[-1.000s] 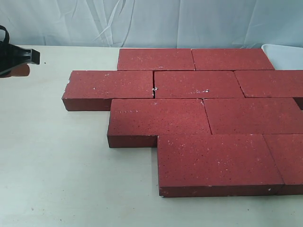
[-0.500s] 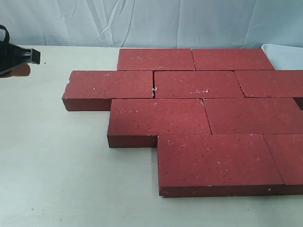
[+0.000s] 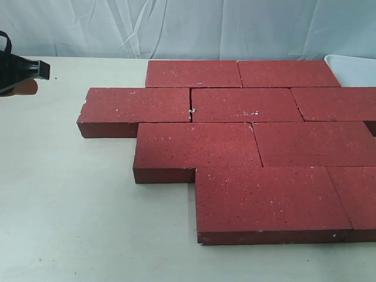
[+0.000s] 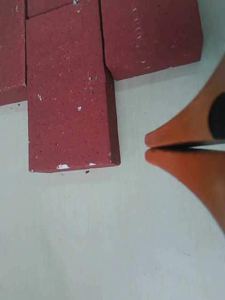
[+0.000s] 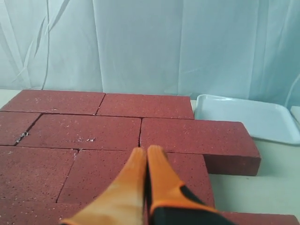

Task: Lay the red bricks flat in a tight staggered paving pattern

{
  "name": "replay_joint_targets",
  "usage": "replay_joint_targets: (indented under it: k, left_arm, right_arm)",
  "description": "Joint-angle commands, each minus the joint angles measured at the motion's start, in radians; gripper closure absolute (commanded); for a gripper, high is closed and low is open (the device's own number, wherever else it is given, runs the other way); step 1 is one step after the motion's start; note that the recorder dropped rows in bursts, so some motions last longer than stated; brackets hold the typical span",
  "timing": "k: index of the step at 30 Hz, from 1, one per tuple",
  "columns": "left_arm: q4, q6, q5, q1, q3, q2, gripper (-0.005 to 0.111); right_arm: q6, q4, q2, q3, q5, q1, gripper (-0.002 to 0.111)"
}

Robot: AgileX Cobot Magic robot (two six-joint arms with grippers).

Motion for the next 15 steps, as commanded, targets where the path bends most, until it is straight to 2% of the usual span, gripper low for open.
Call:
replay_joint_targets:
  k: [1, 9, 15]
  left_arm:
    - [-0.007, 0.001, -0.005, -0.008, 0.004, -0.005, 0.107]
    - [-0.007, 0.001, -0.005, -0.008, 0.004, -0.005, 0.107]
    - [-0.005, 0.003, -0.005, -0.008, 0.004, -0.005, 0.107]
  right_arm:
    - [-0.030, 0.001, -0.024, 0.004, -0.017, -0.004, 0.109]
    - [-0.030, 0.053, -0.029, 0.010, -0.021, -0.004, 0.109]
    - [-0.030, 0.137, -0.087, 0.112, -0.035, -0.004, 0.109]
